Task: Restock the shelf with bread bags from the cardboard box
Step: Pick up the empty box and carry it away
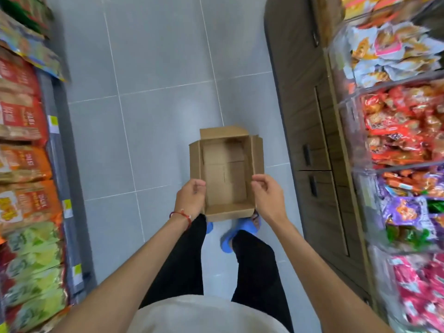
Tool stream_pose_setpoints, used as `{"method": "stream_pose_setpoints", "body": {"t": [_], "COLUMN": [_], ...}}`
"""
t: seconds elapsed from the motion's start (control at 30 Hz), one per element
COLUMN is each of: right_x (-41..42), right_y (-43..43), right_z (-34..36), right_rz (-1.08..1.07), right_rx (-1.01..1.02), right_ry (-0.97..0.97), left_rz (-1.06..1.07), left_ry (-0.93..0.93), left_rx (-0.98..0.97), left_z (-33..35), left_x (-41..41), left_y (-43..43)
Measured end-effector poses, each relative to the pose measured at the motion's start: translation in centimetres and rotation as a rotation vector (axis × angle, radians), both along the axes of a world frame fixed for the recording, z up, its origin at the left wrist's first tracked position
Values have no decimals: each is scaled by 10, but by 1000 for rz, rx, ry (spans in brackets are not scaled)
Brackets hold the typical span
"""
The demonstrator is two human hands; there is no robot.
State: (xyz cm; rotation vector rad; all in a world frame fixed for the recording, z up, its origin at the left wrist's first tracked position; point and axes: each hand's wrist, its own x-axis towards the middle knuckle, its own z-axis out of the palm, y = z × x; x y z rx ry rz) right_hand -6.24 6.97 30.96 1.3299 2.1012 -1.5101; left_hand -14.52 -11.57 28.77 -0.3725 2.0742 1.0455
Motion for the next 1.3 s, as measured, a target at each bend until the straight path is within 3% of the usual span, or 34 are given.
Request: {"method": "stream_pose_setpoints", "body": {"t": [0.43, 0.63, 0.77, 0.87, 1.0, 1.3], "right_x": [11, 17, 15, 10, -4, -75], "right_y": [84, 95, 83, 76, 71, 52], "right_z": [-303, -426, -471, -472, -424, -220], "right_rz": [223, 282, 297, 260, 291, 344], "right_rx": [139, 168, 177, 191, 185, 213], "right_ry": [-161, -249, -273, -301, -305, -271], "left_rz": [160, 51, 33, 19, 18, -76], "left_ry": [24, 171, 188, 149, 105, 247], "left_rx": [-332, -400, -439, -430, -407, -395], "left_z": [-291, -414, -454, -455, -413, -194], "left_x": [0, 2, -9, -18, -29, -84], "left_y": [42, 36, 31, 26, 17, -23]}}
